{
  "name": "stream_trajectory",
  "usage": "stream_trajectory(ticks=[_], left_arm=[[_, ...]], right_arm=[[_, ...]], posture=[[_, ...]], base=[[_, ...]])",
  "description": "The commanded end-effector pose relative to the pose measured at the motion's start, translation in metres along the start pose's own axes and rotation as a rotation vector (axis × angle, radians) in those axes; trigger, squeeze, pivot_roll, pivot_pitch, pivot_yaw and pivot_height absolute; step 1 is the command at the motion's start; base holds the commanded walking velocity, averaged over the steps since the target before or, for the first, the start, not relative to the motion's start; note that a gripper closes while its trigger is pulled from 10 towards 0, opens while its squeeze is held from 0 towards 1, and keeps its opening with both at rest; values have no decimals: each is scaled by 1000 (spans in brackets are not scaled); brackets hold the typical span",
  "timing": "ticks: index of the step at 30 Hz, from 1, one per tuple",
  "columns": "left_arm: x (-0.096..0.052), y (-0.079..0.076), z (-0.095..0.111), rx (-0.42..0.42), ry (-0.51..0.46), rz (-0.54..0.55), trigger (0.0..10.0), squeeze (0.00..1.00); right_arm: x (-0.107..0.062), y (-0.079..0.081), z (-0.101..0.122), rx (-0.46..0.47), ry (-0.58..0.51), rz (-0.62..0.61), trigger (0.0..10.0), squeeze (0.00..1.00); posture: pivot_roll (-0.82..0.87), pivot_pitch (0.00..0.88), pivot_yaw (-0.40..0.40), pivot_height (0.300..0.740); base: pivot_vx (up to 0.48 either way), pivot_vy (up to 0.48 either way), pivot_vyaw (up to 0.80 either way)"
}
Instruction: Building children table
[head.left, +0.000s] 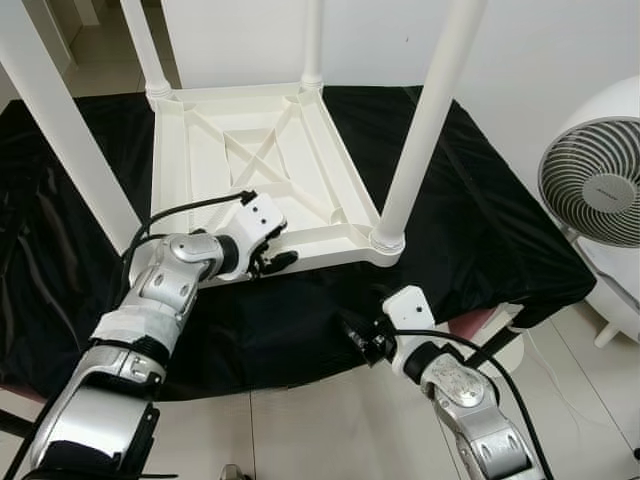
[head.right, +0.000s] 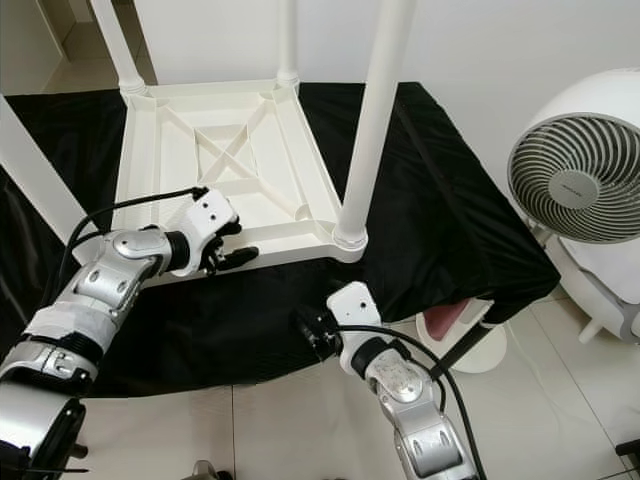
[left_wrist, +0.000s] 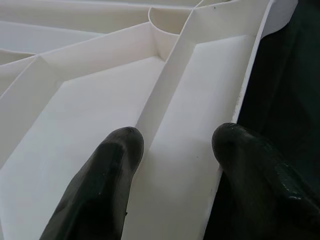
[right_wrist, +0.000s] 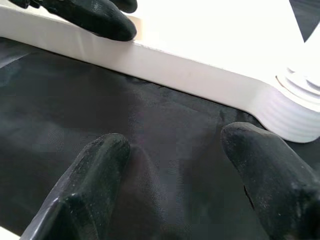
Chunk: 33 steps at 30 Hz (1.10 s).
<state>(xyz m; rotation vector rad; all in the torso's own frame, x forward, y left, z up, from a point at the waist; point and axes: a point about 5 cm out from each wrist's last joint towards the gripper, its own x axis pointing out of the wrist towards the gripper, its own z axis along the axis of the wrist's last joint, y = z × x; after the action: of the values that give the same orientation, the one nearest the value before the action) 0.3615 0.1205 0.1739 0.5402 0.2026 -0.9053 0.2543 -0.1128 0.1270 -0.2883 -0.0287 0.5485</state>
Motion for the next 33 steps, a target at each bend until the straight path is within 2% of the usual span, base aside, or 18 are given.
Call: stream_trajectory(ticks=[1, 4, 7, 12, 16, 19, 23, 24, 25, 26, 27, 29, 30, 31, 33], left_arm=[[1, -15, -19, -43, 69, -138, 10000, 0], [-1, -12, 2, -88, -83, -169, 10000, 0], [-2, -12, 5, -81, -99, -184, 10000, 0], [-2, -12, 4, -56, -73, -184, 10000, 0], [1, -17, -20, 27, 86, -195, 10000, 0], [1, -17, -23, 34, 104, -194, 10000, 0], [4, -11, -24, 16, 107, -135, 10000, 0], [5, -8, -22, 6, 98, -115, 9412, 0], [6, -7, -20, -1, 92, -106, 9412, 0], [7, -6, -18, -11, 80, -103, 4706, 0], [7, -6, -18, -11, 80, -103, 4706, 0], [7, -5, -14, -33, 56, -116, 2745, 0], [7, -5, -14, -33, 56, -116, 2745, 0], [7, -5, -12, -48, 38, -126, 2235, 0], [7, -5, -11, -57, 28, -132, 2275, 0]], right_arm=[[-2, 1, -4, 1, 13, -3, 10000, 0], [-1, 2, -4, 5, 13, -3, 10000, 0], [-1, 2, -4, 6, 13, -1, 10000, 0], [0, 3, -4, 7, 11, 0, 10000, 0], [0, 3, -4, 7, 12, -1, 10000, 0], [0, 2, -4, 7, 12, -2, 10000, 0], [0, 3, -3, 7, 11, -3, 10000, 0], [0, 3, -3, 8, 10, -4, 10000, 0], [0, 3, -3, 8, 10, -4, 10000, 0], [0, 3, -3, 9, 10, -4, 10000, 0], [0, 3, -3, 9, 10, -4, 10000, 0], [0, 3, -3, 10, 9, -4, 10000, 0], [0, 3, -3, 10, 9, -4, 10000, 0], [0, 3, -3, 9, 8, -4, 10000, 0], [0, 3, -3, 9, 7, -4, 10000, 0]], posture=[[-48, 115, 4, 740], [-43, 122, 6, 740], [-43, 122, 6, 740], [-42, 122, 7, 740], [-43, 123, 8, 740], [-43, 123, 8, 740], [-45, 124, 10, 740], [-45, 124, 11, 740], [-45, 124, 11, 740], [-45, 124, 11, 740], [-45, 124, 11, 740], [-46, 123, 13, 740], [-46, 123, 13, 740], [-46, 123, 13, 740], [-46, 123, 13, 740]], base=[[0, 0, 0], [0, 0, 0], [0, 0, 0], [0, 0, 0], [0, 0, 0], [0, 0, 0], [0, 0, 0], [0, 0, 0], [0, 0, 0], [0, 0, 0], [0, 0, 0], [0, 0, 0], [0, 0, 0], [0, 0, 0], [0, 0, 0]])
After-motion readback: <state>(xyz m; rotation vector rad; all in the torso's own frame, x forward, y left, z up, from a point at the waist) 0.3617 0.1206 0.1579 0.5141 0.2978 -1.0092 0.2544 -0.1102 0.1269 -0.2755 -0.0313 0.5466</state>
